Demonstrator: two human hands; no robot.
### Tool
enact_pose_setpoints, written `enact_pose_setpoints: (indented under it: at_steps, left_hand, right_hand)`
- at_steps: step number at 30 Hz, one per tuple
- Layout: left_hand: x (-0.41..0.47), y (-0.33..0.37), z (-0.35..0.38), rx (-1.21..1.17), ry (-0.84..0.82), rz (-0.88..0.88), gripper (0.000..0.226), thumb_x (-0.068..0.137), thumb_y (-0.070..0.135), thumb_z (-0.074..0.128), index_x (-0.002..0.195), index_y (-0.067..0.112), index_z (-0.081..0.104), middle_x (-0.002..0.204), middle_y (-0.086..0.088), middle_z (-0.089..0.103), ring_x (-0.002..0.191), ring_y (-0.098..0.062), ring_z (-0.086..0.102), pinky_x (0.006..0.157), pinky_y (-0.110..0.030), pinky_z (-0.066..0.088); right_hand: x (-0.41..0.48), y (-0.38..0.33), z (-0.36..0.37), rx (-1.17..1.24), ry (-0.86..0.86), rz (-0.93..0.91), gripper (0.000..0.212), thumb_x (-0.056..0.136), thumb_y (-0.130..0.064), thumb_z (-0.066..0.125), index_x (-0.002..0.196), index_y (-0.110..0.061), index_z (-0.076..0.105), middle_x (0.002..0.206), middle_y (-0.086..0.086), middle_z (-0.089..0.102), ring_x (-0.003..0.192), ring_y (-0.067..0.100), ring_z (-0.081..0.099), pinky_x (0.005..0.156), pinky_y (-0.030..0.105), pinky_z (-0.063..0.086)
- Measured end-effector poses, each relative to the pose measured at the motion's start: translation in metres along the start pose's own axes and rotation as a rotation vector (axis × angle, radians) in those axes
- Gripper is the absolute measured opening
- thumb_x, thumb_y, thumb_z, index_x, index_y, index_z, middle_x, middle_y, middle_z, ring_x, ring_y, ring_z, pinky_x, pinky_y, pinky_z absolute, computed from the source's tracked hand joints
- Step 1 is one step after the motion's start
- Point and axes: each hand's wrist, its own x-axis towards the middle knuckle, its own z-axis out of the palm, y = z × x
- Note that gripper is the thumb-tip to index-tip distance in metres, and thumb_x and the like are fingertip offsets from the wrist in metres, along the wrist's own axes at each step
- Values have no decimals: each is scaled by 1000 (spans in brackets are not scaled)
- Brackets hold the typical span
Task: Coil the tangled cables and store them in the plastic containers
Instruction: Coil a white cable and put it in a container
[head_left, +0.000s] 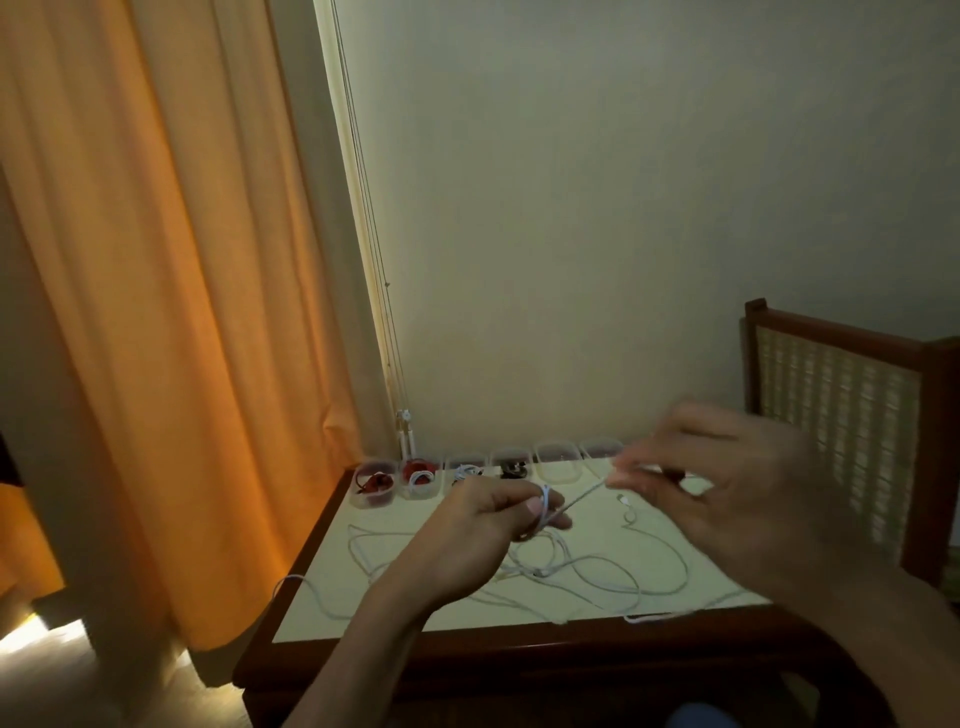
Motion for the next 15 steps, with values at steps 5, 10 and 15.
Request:
enact_pose_setpoints:
  at_steps: [5,10,15]
  left_hand:
    - [-21,9,12,-182,-175,-46,36,105,4,38,116,5,72,105,-5,79,108,-14,70,83,-14,49]
    - [-30,8,17,-358,-206,25,41,92,9,37,115,0,70,107,-15,78,112,-26,70,103,-39,51]
    - [-33,13,28,-709,-117,121,40,86,9,40,106,-5,72,102,-28,75,107,-38,71,92,-33,55]
  right_hand:
    - [22,16,12,94,50,2,16,87,-31,79,86,-16,80,80,-4,65,67,11,60,63,21,47]
    - [18,31,39,323,121,247,16,76,-32,81,86,-19,81,78,-9,69,68,16,64,60,31,52]
    - [-6,29,75,514,-28,533,10,87,-28,73,88,-37,76,85,-14,73,80,9,68,72,26,55]
